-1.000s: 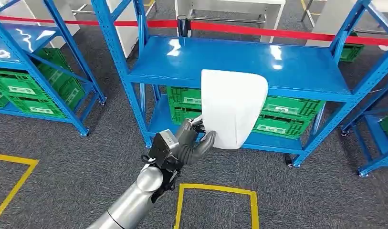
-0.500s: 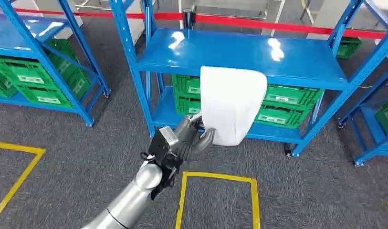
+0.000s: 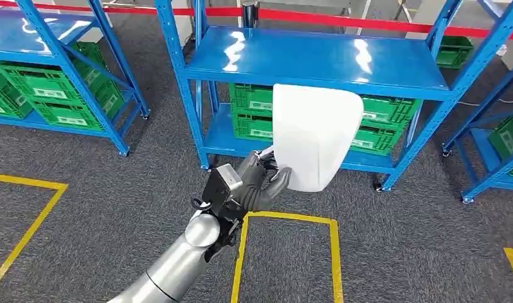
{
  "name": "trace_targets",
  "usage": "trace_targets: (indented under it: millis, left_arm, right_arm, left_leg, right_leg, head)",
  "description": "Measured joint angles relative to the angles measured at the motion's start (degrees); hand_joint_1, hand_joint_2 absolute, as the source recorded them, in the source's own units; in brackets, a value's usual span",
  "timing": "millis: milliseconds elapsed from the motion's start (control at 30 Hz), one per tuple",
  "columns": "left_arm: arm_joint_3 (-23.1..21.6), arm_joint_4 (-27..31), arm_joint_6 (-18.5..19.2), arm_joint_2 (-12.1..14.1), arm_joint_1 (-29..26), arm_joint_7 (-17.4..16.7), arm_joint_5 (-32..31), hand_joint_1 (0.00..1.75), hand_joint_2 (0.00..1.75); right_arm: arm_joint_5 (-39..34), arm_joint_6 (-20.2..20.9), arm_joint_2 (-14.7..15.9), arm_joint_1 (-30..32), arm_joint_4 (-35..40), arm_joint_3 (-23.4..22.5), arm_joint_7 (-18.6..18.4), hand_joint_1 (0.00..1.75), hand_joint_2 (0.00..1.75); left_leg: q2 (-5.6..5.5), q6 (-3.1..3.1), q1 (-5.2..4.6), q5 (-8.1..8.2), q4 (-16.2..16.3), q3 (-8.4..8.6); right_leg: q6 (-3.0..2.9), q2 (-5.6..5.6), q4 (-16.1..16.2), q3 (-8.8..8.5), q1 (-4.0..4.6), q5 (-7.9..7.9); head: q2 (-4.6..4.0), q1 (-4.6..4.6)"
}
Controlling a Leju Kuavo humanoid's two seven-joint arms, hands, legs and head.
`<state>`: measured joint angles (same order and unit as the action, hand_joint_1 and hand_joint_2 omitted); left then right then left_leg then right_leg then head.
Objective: Take the parts from the cabinet and place them on the table.
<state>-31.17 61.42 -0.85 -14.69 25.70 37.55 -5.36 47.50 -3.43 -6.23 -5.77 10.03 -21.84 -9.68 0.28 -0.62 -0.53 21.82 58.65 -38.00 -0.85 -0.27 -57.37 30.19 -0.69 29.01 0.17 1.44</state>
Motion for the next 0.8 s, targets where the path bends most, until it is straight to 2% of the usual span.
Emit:
trace_targets:
  millis: [33,67,133,167,200,233,267,300,333,367,400,433,467,500,533,567,600,633,667,700,733,767,800]
  left_arm:
    - [0.0,0.0,-0.02,0.02,0.02,-0.02,0.0,1.75,1.75]
    - [0.0,0.0,-0.02,0.04,0.03,-0.02,0.0,1.75,1.75]
    - [0.0,-0.02,-0.02,0.09,0.04,-0.02,0.0,1.75,1.75]
    - [0.0,-0.11,-0.02,0.13,0.03,-0.02,0.0,1.75,1.75]
    - [0.0,-0.22,-0.02,0.2,0.02,-0.02,0.0,1.75,1.75]
    - [0.0,-0.31,-0.02,0.22,0.03,-0.02,0.0,1.75,1.75]
    - [0.0,-0.33,-0.02,0.22,0.03,-0.02,0.0,1.75,1.75]
    - [0.0,-0.31,-0.02,0.2,0.08,-0.02,0.0,1.75,1.75]
    - [0.0,-0.28,-0.02,0.11,0.17,-0.02,0.0,1.75,1.75]
    - [0.0,-0.22,-0.02,-0.02,0.22,0.0,0.0,1.75,1.75]
    - [0.0,-0.17,-0.02,-0.02,0.2,-0.04,0.0,1.75,1.75]
    - [0.0,-0.17,-0.02,0.0,0.34,-0.07,0.0,1.75,1.75]
    - [0.0,-0.15,-0.04,0.0,0.35,-0.13,0.0,1.75,1.75]
    - [0.0,-0.17,-0.07,0.02,0.32,-0.24,0.0,1.75,1.75]
    - [0.0,-0.17,-0.07,0.02,0.36,-0.24,-0.02,1.75,1.75]
    - [0.0,-0.15,-0.09,0.02,0.36,-0.24,0.0,1.75,1.75]
    - [0.0,-0.15,-0.15,0.04,0.3,-0.26,0.0,1.75,1.75]
    - [0.0,-0.15,-0.26,0.13,0.22,-0.26,0.0,1.75,1.75]
    - [0.0,-0.15,-0.5,0.26,0.09,-0.28,0.0,1.75,1.75]
    - [0.0,-0.15,-0.57,0.28,-0.09,-0.28,0.0,1.75,1.75]
    - [0.0,-0.09,-0.63,0.37,-0.37,-0.28,0.0,1.75,1.75]
    - [0.0,0.09,-0.72,0.48,-0.62,-0.3,0.0,1.75,1.75]
    - [0.0,0.26,-0.74,0.57,-0.72,-0.33,0.0,1.75,1.75]
  right_arm:
    - [0.0,0.0,0.0,-0.07,0.0,0.0,-0.02,0.0,0.0]
    - [0.0,0.0,0.04,-0.12,0.0,-0.02,-0.02,0.0,0.0]
    - [0.0,-0.02,0.04,-0.12,0.0,-0.02,-0.02,0.0,0.0]
    - [0.0,-0.02,0.04,-0.09,0.0,-0.04,-0.02,0.0,0.0]
    - [0.0,-0.02,0.04,-0.06,0.0,-0.04,0.0,0.0,0.0]
    - [0.0,-0.02,0.04,-0.06,0.0,-0.04,0.0,0.0,0.0]
    - [0.0,-0.02,0.04,-0.07,0.0,-0.05,0.0,0.0,0.0]
    - [0.0,-0.02,0.04,-0.1,0.0,-0.07,-0.02,0.0,0.0]
    - [0.0,-0.09,0.04,-0.14,0.0,-0.07,-0.07,0.0,0.0]
    - [0.02,-0.15,0.04,-0.09,0.0,-0.09,-0.13,0.0,0.0]
    - [0.02,-0.17,0.04,-0.01,0.0,-0.09,-0.29,0.0,0.0]
    - [0.04,-0.17,0.04,-0.02,0.0,-0.09,-0.35,0.0,0.0]
    - [0.15,-0.13,0.02,0.01,0.0,-0.09,-0.35,0.0,0.0]
    - [0.35,-0.06,0.04,0.27,-0.02,-0.11,-0.35,0.0,0.0]
    - [0.42,-0.02,0.07,0.41,-0.02,-0.11,-0.28,0.0,0.0]
    - [0.53,0.18,0.07,0.46,-0.02,-0.11,-0.33,0.0,0.0]
    - [0.59,0.33,0.04,0.52,-0.02,-0.11,-0.28,0.0,0.0]
    - [0.79,0.42,0.04,0.52,-0.02,-0.11,-0.28,0.0,0.0]
    - [0.98,0.44,0.07,0.52,-0.02,-0.11,-0.26,0.0,0.0]
    - [1.07,0.44,0.07,0.53,-0.02,-0.11,-0.24,0.0,0.0]
    - [1.22,0.44,0.09,0.54,-0.02,-0.11,-0.24,0.0,0.0]
    - [1.4,0.44,0.11,0.54,-0.02,-0.11,-0.26,0.0,0.0]
    - [1.55,0.44,0.13,0.51,-0.02,-0.11,-0.28,0.0,0.0]
  left_leg:
    - [-0.18,-0.32,0.09,2.6,1.41,-0.83]
    - [-0.21,-0.67,0.22,6.66,4.81,-2.03]
    - [-0.22,-1.25,0.45,12.46,13.83,-4.19]
    - [-0.22,-1.38,0.48,13.08,17.04,-4.52]
    - [-0.21,-1.42,0.55,12.19,18.16,-3.98]
    - [-0.21,-1.39,0.62,10.35,17.14,-2.35]
    - [-0.21,-1.27,0.65,8.21,13.55,0.68]
    - [-0.22,-1.03,0.65,7.15,8.39,4.62]
    - [-0.31,-0.68,0.63,8.72,2.68,8.74]
    - [-0.38,-0.36,0.35,10.3,-1.71,11.49]
    - [-0.43,0.18,0.11,9.74,-0.92,10.54]
    - [-0.52,0.46,-0.01,9.57,-1.29,10.09]
    - [-0.5,1.01,-0.24,9.16,-1.15,9.76]
    - [-0.34,1.76,0.07,8.21,-1.73,9.36]
    - [-0.07,2.28,0.26,7.45,-1.85,9.21]
    - [-0.09,2.63,0.31,6.74,-1.82,8.28]
    - [-0.1,2.75,0.28,5.93,-1.77,7.3]
    - [-0.08,2.82,0.19,5.19,-1.66,6.29]
    - [-0.02,2.76,0.15,4.41,-1.47,5.08]
    - [0.0,2.67,0.15,3.84,-1.3,4.16]
    - [0.03,2.53,0.19,3.14,-1.04,2.99]
    - [0.06,2.32,0.28,2.55,-0.76,1.9]
    - [0.05,2.07,0.38,2.06,-0.42,0.97]
  right_leg:
    - [-0.43,-0.11,0.1,0.59,0.01,-0.63]
    - [-0.7,-0.11,0.08,1.39,0.0,-1.38]
    - [-0.7,-0.15,-0.05,3.08,0.02,-2.87]
    - [-0.65,-0.18,-0.2,4.11,0.02,-3.6]
    - [-0.55,-0.22,-0.25,5.03,0.01,-4.22]
    - [-0.43,-0.29,-0.34,5.95,0.01,-4.91]
    - [-0.28,-0.32,-0.44,6.94,0.0,-5.6]
    - [-0.09,-0.31,-0.52,7.71,0.0,-6.23]
    - [0.15,-0.29,-0.68,8.02,0.0,-6.78]
    - [0.59,-0.22,-0.75,8.44,0.21,-7.24]
    - [0.98,-0.3,-0.35,8.27,0.07,-7.96]
    - [1.34,-0.3,-0.23,8.38,0.0,-8.58]
    - [1.76,-0.29,0.16,8.41,-0.21,-9.18]
    - [2.22,-0.13,0.34,8.66,-0.24,-9.43]
    - [2.42,-0.04,-0.71,9.35,-0.36,-7.31]
    - [2.49,0.01,-3.47,10.38,-0.29,-3.75]
    - [2.67,0.11,-7.79,11.63,-0.35,-0.01]
    - [2.81,0.11,-12.31,12.8,-0.35,2.75]
    - [2.91,0.12,-16.66,13.6,-0.33,4.23]
    - [2.91,0.12,-18.47,13.45,-0.34,3.79]
    - [2.93,0.12,-18.22,12.04,-0.35,1.84]
    - [2.93,0.11,-15.39,9.29,-0.38,-0.46]
    - [2.98,0.1,-11.07,5.8,-0.45,-1.76]
  head:
    - [0.0,0.07]
    - [0.0,0.11]
    - [0.0,0.15]
    - [0.0,0.17]
    - [0.0,0.24]
    - [0.0,0.24]
    - [0.0,0.24]
    - [0.0,0.26]
    - [0.0,0.35]
    - [0.0,0.44]
    - [0.0,0.31]
    - [0.0,0.72]
    - [0.0,0.74]
    - [0.0,0.94]
    - [0.0,0.85]
    - [0.0,0.81]
    - [0.0,0.7]
    - [0.0,0.72]
    - [0.0,0.72]
    - [0.0,0.72]
    - [0.0,0.72]
    - [0.0,0.72]
    - [0.0,0.72]
